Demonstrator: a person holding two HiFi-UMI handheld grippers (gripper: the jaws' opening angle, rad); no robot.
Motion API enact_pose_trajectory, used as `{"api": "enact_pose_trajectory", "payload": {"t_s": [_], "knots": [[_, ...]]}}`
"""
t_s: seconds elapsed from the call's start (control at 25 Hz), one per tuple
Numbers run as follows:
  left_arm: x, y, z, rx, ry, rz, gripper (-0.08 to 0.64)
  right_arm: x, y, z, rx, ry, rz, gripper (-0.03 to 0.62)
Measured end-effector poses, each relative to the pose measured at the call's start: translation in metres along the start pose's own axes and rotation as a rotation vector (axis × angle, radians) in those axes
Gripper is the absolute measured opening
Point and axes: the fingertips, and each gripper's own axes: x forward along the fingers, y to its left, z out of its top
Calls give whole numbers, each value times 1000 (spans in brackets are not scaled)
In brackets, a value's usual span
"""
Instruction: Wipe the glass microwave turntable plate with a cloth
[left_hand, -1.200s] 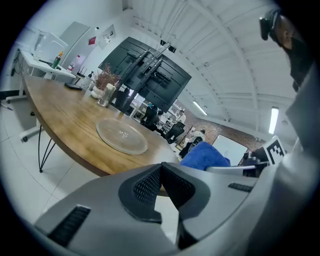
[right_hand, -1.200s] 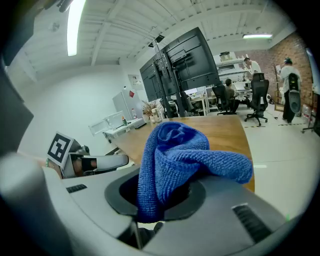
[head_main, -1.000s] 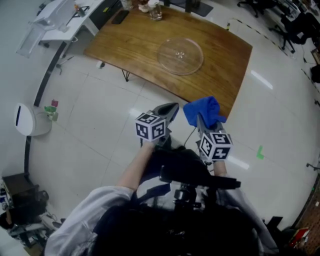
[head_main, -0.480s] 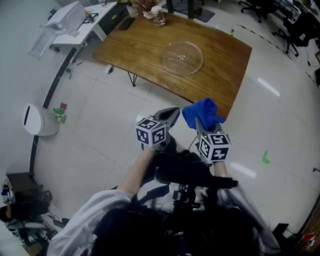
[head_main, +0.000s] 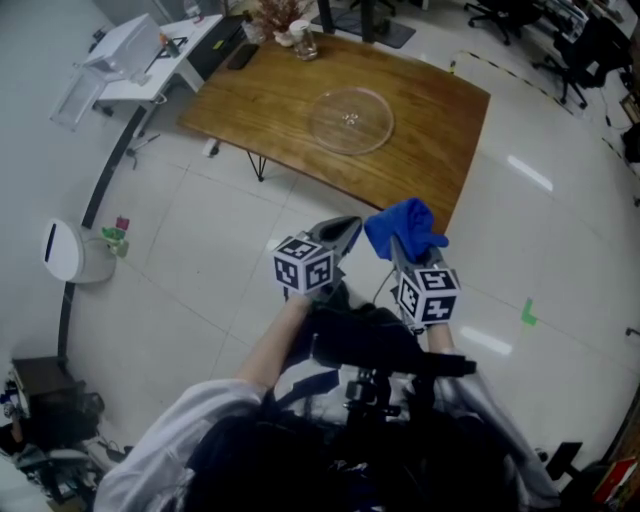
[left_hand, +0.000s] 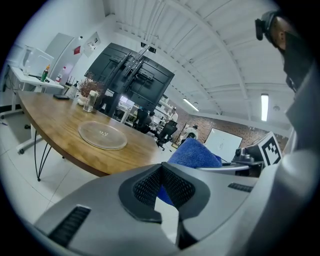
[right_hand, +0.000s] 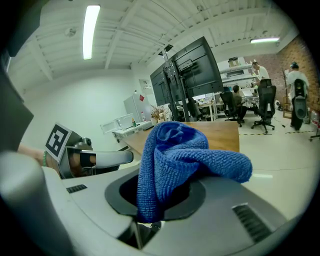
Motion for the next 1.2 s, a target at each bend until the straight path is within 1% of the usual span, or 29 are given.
{"api": "enact_pose_trajectory", "payload": {"t_s": [0.8, 1.2], "knots": [[-8, 0, -9, -6, 3, 11, 0, -5, 7, -8, -17, 14, 14, 78], [-11, 7, -19, -33, 16, 20, -1, -3, 13, -9, -25, 22, 24, 78]]}}
